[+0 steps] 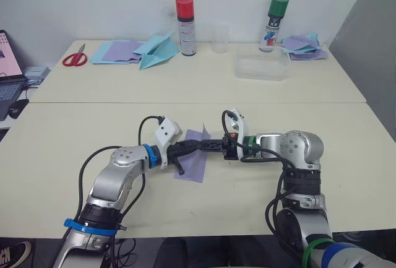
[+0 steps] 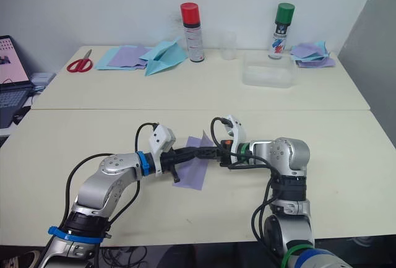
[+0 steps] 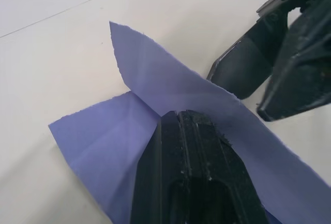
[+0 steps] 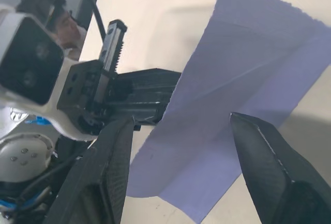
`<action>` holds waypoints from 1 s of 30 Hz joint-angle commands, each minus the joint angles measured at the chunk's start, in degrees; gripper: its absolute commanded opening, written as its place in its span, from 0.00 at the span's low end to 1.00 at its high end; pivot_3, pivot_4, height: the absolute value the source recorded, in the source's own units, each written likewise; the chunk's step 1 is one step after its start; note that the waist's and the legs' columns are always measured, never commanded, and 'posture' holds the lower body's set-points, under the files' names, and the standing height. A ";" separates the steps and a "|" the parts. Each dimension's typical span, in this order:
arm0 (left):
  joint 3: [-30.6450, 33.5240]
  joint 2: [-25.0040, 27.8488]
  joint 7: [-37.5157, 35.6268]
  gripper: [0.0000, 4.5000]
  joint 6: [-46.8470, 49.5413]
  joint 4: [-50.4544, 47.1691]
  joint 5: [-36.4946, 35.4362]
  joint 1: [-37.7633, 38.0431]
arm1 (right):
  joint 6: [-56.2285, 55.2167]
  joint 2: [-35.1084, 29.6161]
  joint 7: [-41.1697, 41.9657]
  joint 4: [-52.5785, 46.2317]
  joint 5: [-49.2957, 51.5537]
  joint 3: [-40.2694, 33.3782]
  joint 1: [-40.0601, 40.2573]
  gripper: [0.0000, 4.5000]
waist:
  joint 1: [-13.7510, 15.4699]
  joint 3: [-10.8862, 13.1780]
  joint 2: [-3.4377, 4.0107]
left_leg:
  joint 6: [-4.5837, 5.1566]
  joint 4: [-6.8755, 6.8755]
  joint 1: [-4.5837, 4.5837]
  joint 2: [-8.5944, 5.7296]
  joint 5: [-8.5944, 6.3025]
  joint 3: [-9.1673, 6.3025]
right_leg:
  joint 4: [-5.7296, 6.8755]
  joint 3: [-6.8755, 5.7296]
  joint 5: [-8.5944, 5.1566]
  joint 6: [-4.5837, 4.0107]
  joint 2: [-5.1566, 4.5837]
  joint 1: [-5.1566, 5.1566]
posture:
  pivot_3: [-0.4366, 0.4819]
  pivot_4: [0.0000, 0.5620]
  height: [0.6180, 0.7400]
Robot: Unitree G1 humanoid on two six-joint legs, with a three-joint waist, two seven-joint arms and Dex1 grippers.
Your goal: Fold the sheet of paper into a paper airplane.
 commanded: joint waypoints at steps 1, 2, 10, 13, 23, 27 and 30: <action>-0.41 -0.67 -0.47 0.00 0.84 -4.03 -2.07 0.39 | 0.46 1.30 -2.33 -0.70 2.86 -2.59 -1.46 0.67 | -0.04 0.00 0.00 | 0.00 0.00 -0.01 0.01 0.00 0.00 | 0.00 -0.01 0.00 0.00 0.02 -0.01 | 0.48 0.27 1.00; -0.64 -0.75 -0.43 0.00 1.01 -4.47 -2.12 0.62 | 0.46 1.55 -2.95 -0.50 3.25 -3.01 -1.54 0.67 | -0.04 0.00 0.00 | 0.00 0.00 -0.01 0.01 0.00 0.00 | 0.00 0.00 0.00 0.00 0.04 -0.01 | 0.48 0.27 1.00; -0.96 0.94 -0.13 0.00 1.21 -4.17 -1.03 1.76 | 0.45 0.81 -6.15 0.58 3.30 -2.99 -0.90 0.60 | -0.09 0.00 0.00 | 0.00 0.00 -0.01 0.00 0.00 0.00 | 0.00 0.01 0.00 0.00 0.07 0.00 | 0.48 0.27 1.00; -0.88 2.03 -0.07 0.00 0.72 -3.38 -0.41 1.96 | 0.16 0.46 -6.91 0.78 2.87 -2.66 -0.30 0.40 | -0.09 0.00 0.00 | 0.00 0.00 -0.01 0.01 0.00 0.00 | 0.00 0.00 0.00 0.00 0.09 0.00 | 0.48 0.27 1.00; -1.59 4.98 -0.70 0.00 -0.51 -2.02 1.50 2.10 | -0.63 0.89 -10.75 1.11 2.37 -4.59 1.21 0.01 | -0.09 0.00 0.01 | 0.00 0.00 -0.01 0.02 0.00 0.02 | 0.00 0.01 0.00 0.00 0.09 -0.01 | 0.48 0.27 1.00; -3.87 4.38 -1.19 0.00 -1.64 -1.51 2.95 2.10 | 0.31 1.44 -13.02 -1.10 2.36 -6.57 2.82 0.01 | -0.07 0.00 0.01 | 0.00 0.00 -0.01 0.02 0.00 0.02 | 0.00 0.01 0.00 0.00 0.09 -0.01 | 0.48 0.27 1.00; -5.08 3.67 -0.75 0.00 -2.40 -0.53 4.24 1.38 | 0.46 1.69 -14.98 -4.12 4.09 -8.45 4.83 0.01 | -0.01 0.00 0.01 | 0.00 0.00 -0.02 0.01 0.00 0.02 | -0.01 0.02 0.00 0.00 0.09 -0.01 | 0.48 0.27 1.00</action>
